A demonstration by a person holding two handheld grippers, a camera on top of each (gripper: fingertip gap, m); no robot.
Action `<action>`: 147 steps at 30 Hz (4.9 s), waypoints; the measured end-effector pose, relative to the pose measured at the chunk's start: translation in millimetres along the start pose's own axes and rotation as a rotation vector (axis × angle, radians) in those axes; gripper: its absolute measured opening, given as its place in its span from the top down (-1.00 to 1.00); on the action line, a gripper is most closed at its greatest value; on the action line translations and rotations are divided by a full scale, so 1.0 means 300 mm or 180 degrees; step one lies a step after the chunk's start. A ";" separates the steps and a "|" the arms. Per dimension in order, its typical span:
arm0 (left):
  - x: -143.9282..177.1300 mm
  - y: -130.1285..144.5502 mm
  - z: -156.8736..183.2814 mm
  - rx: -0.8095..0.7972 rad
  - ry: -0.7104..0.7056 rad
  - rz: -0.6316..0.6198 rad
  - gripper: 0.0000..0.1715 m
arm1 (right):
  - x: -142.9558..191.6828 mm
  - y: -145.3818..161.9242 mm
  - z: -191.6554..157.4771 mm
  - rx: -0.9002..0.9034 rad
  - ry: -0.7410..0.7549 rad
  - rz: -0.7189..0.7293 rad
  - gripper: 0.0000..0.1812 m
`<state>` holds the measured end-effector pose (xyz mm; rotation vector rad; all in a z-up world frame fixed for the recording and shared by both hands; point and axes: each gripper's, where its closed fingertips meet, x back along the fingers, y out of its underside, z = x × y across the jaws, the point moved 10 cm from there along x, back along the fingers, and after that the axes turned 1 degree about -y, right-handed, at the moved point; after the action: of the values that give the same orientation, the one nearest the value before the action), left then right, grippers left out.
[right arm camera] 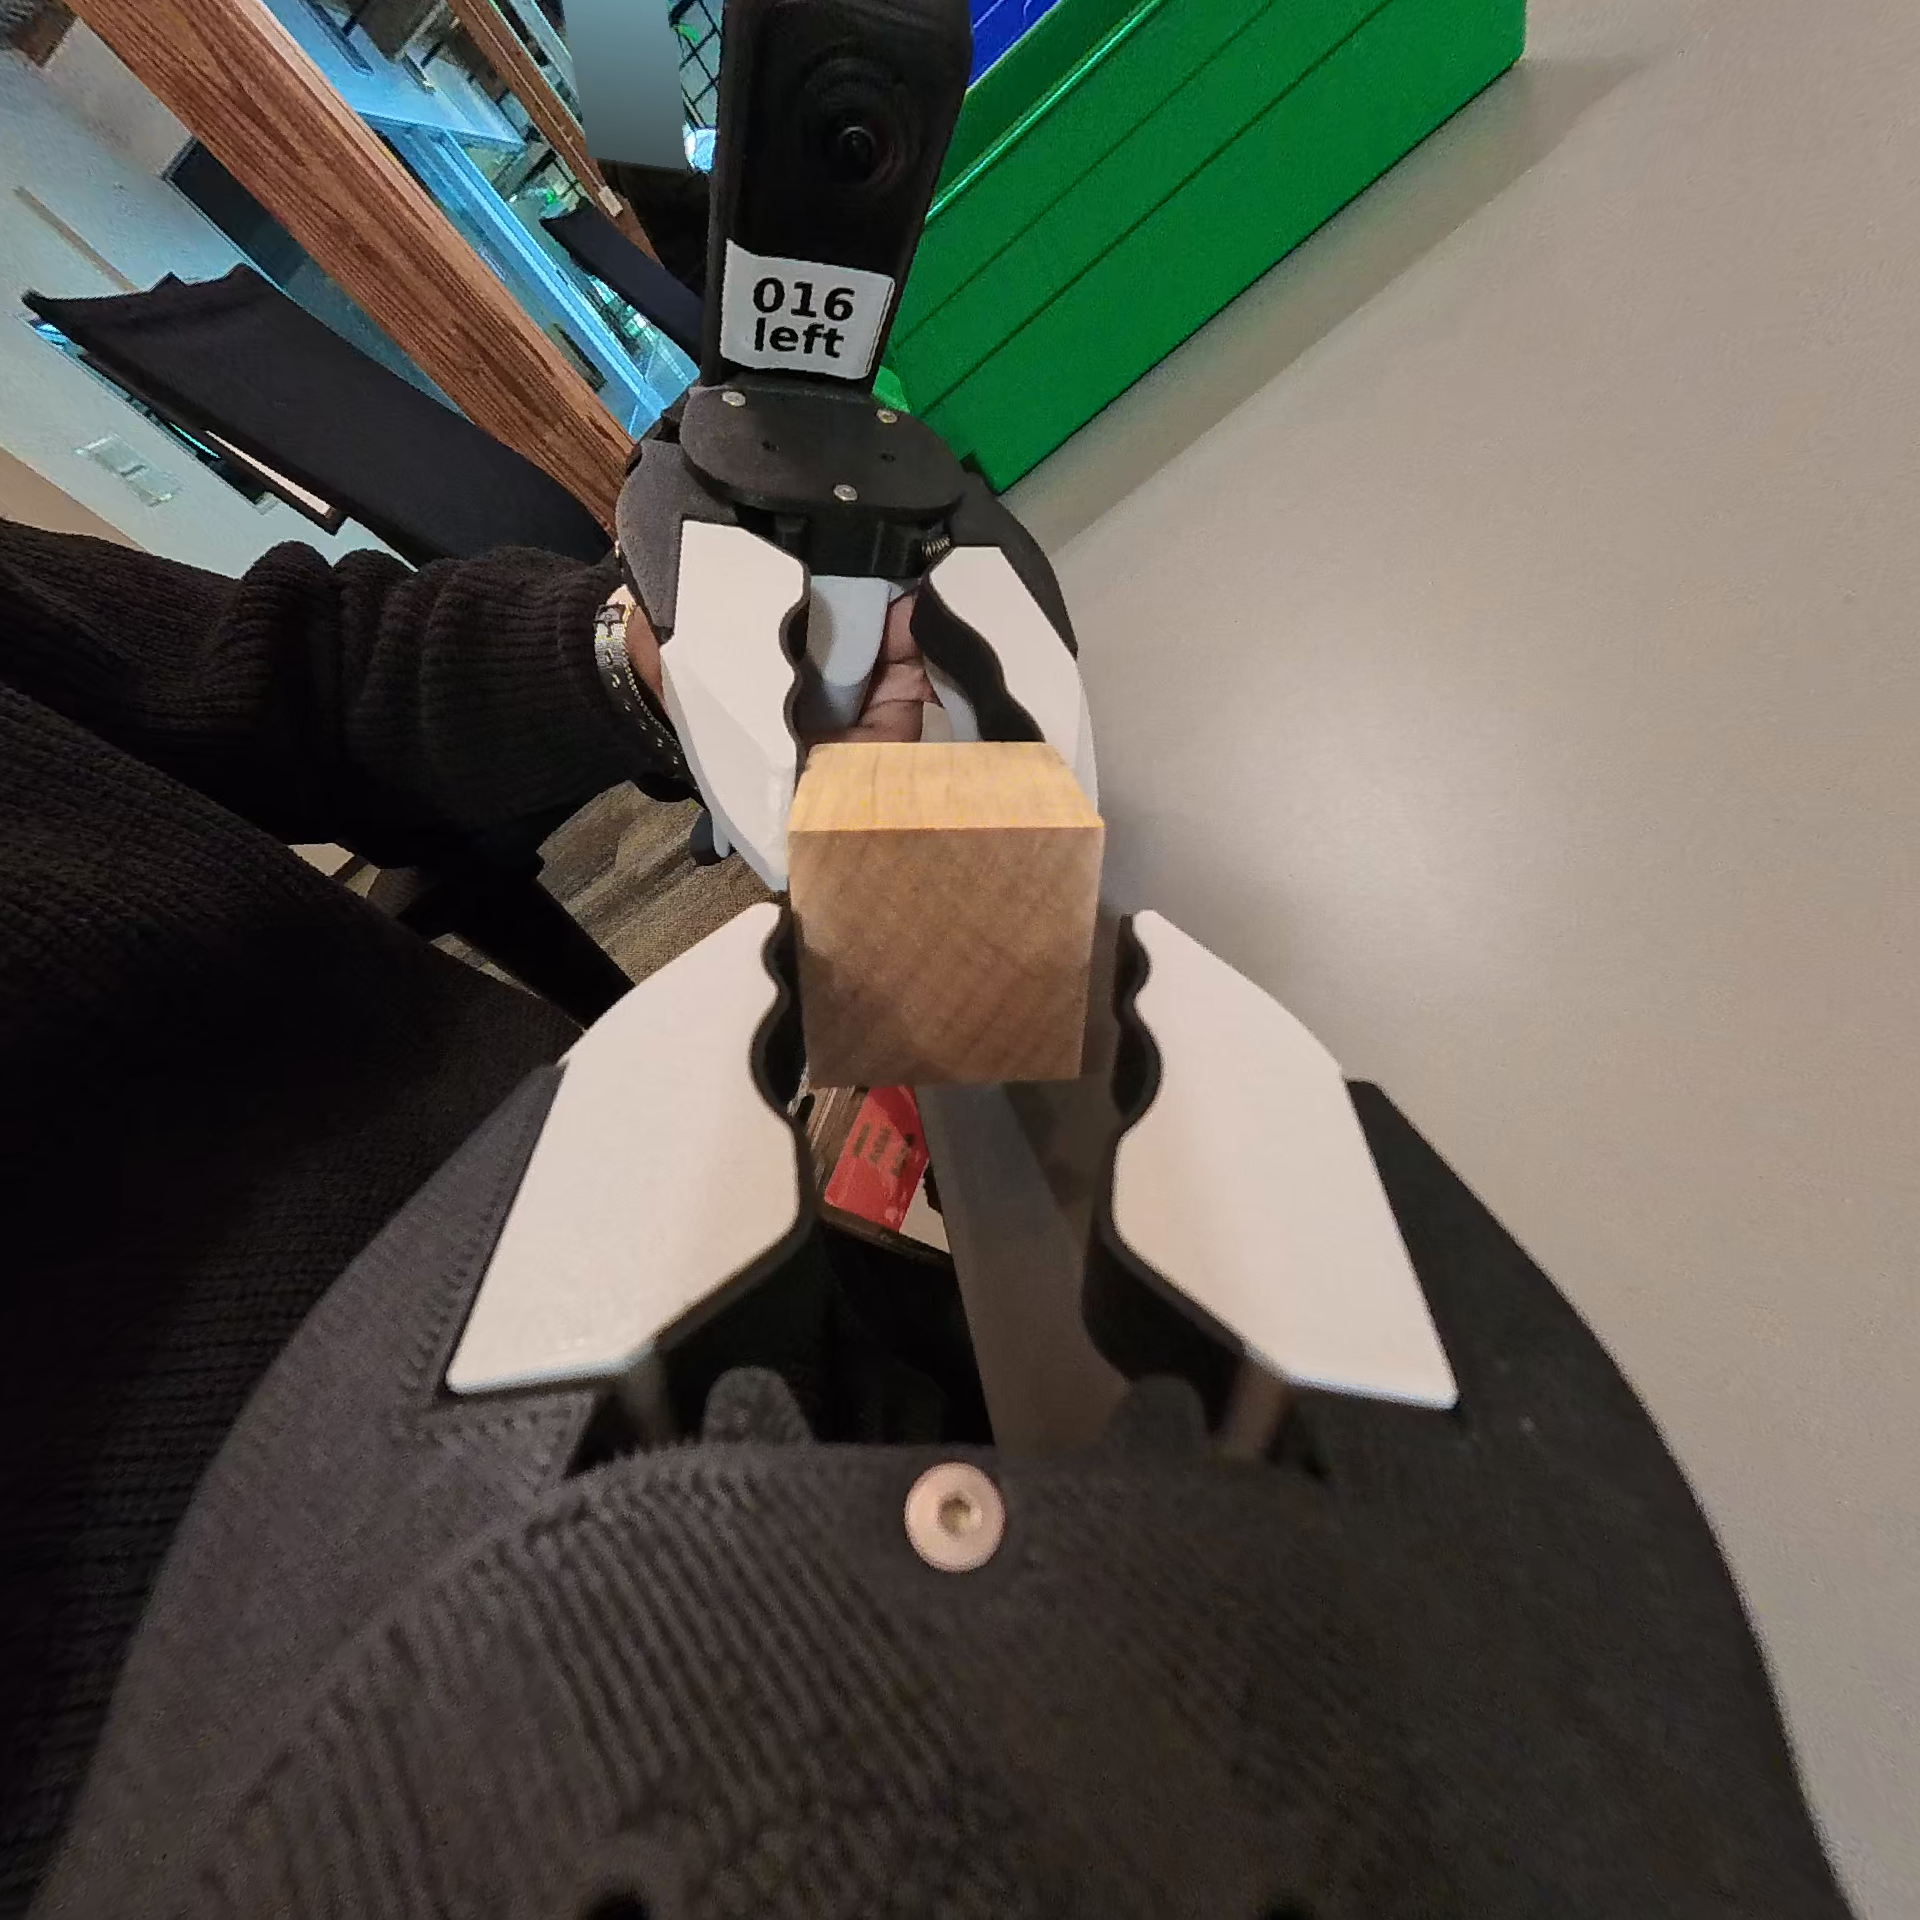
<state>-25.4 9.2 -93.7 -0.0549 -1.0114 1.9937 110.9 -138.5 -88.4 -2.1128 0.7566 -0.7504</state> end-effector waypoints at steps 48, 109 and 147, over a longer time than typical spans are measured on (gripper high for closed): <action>0.001 -0.004 0.012 -0.0198 -0.0088 0.0111 0.12 | 0.041 -0.030 0.008 0.0004 0.0144 0.0062 0.41; 0.037 -0.031 -0.005 -0.0067 0.0134 0.0602 0.09 | 0.895 -0.398 0.148 0.2083 0.2687 -0.1613 0.39; -0.029 -0.022 -0.006 -0.0083 0.0152 0.0396 0.22 | 1.085 -0.238 0.587 0.2282 0.2020 -0.4993 0.39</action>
<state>-14.7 6.0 -93.2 -0.1826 -1.0249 2.0814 467.1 -252.1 -41.7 -1.4066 -1.0275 -2.1000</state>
